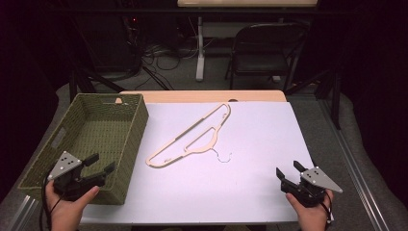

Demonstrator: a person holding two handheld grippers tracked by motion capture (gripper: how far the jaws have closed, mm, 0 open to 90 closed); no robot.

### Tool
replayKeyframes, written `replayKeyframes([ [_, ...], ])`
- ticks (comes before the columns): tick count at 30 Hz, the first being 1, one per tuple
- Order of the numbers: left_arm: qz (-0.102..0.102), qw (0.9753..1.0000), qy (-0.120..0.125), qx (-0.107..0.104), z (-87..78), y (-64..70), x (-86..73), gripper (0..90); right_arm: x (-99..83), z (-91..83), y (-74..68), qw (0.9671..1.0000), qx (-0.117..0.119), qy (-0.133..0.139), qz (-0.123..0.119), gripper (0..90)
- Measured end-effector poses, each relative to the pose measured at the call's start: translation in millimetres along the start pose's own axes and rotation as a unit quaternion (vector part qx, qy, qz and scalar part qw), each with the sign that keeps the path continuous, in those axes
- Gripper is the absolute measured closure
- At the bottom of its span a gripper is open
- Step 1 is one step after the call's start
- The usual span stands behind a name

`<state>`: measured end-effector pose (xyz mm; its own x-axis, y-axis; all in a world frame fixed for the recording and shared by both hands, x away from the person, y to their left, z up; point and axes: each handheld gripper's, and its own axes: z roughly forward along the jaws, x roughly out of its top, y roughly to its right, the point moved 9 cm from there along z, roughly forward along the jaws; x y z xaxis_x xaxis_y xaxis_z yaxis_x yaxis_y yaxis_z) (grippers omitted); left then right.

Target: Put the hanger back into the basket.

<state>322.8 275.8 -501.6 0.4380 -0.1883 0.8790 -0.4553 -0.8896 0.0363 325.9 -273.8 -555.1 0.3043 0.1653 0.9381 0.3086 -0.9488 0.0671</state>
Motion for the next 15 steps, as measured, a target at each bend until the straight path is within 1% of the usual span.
replayKeyframes([
  [3,-0.002,1.0000,0.001,-0.001,-1.5,-0.4,0.4,32.5,1.6,2.4,-2.3,1.0000,0.002,0.002,-0.002,33.1],
  [4,-0.002,1.0000,0.001,-0.001,-2.1,-0.4,1.0,32.6,1.1,2.6,-3.1,1.0000,0.004,-0.002,-0.002,33.0],
  [7,-0.002,1.0000,0.005,-0.006,-1.7,1.0,3.1,33.3,0.3,4.7,-4.5,1.0000,0.006,-0.004,-0.003,32.9],
  [8,0.000,1.0000,0.004,-0.007,-0.8,1.9,3.4,33.7,-0.2,4.1,-4.8,0.9999,0.007,-0.009,-0.003,33.0],
  [10,0.005,0.9999,0.000,-0.009,0.5,3.9,3.9,34.4,1.2,5.3,-5.4,1.0000,0.007,-0.003,-0.003,32.9],
  [15,0.015,0.9998,0.000,-0.016,3.1,12.5,11.8,35.6,0.9,5.6,-7.4,0.9999,0.009,-0.004,-0.005,32.9],
])
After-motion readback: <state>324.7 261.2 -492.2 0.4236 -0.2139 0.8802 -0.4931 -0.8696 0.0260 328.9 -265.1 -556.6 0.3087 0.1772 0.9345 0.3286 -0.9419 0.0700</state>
